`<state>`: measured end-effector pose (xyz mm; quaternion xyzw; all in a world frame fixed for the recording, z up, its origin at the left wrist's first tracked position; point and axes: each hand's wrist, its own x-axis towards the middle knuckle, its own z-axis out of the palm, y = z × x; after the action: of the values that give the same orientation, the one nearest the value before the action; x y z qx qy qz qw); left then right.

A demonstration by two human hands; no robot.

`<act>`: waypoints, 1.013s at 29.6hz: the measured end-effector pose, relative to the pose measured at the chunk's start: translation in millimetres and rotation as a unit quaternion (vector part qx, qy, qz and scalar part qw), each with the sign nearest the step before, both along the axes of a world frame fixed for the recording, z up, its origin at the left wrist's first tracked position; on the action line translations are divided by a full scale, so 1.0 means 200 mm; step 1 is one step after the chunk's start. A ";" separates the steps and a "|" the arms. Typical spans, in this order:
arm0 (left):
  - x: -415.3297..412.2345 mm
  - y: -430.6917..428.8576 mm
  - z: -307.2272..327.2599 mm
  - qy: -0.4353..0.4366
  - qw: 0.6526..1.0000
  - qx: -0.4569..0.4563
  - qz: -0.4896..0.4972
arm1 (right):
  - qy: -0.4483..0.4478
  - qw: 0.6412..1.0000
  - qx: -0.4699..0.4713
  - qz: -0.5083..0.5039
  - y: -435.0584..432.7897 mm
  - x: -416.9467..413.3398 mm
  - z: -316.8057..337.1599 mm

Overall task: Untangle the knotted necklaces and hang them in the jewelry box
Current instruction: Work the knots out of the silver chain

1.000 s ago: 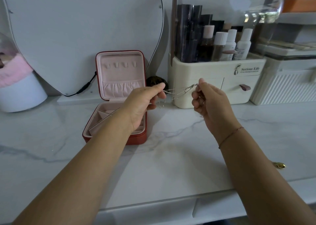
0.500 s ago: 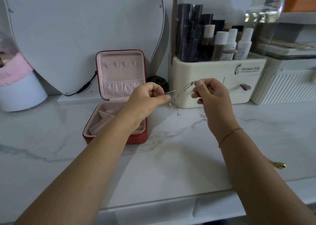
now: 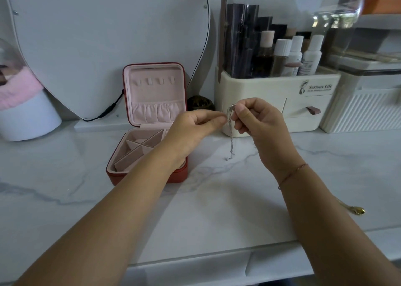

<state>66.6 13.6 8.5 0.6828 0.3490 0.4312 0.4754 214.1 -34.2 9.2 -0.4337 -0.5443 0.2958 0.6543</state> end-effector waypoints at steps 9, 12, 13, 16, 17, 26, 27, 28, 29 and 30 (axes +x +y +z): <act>0.02 -0.01 0.00 -0.027 0.999 0.014 0.017 | 0.000 0.999 -0.025 0.024 0.01 -0.01 -0.01; 0.01 0.00 -0.01 -0.012 0.998 0.049 0.037 | 0.019 0.998 -0.051 0.032 0.02 -0.01 -0.01; 0.01 0.00 -0.01 -0.007 0.997 0.060 0.042 | 0.029 0.997 -0.059 0.036 0.02 -0.01 -0.01; 0.02 -0.01 -0.01 0.002 0.996 0.072 0.055 | 0.040 0.995 -0.081 0.040 0.02 -0.01 -0.01; 0.02 -0.01 -0.01 0.002 0.996 0.068 0.057 | 0.040 0.994 -0.091 0.041 0.02 0.00 -0.01; 0.02 -0.01 0.00 -0.032 0.999 -0.023 0.014 | -0.031 0.994 -0.101 0.003 0.04 0.02 -0.05; 0.02 -0.01 0.01 -0.054 0.997 -0.057 -0.002 | -0.023 0.994 -0.107 -0.001 0.05 0.03 -0.05; 0.02 -0.01 0.02 -0.083 0.992 -0.090 -0.015 | -0.021 0.993 -0.112 -0.011 0.05 0.03 -0.05; 0.01 -0.01 0.03 -0.113 0.986 -0.115 -0.028 | -0.022 0.993 -0.117 -0.025 0.05 0.03 -0.05; 0.01 -0.01 0.04 -0.145 0.979 -0.136 -0.039 | -0.022 0.991 -0.122 -0.041 0.05 0.04 -0.05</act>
<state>68.0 11.9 17.3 0.5555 0.3051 0.4554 0.6253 221.1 -24.8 0.2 -0.5387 -0.5002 0.3230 0.5961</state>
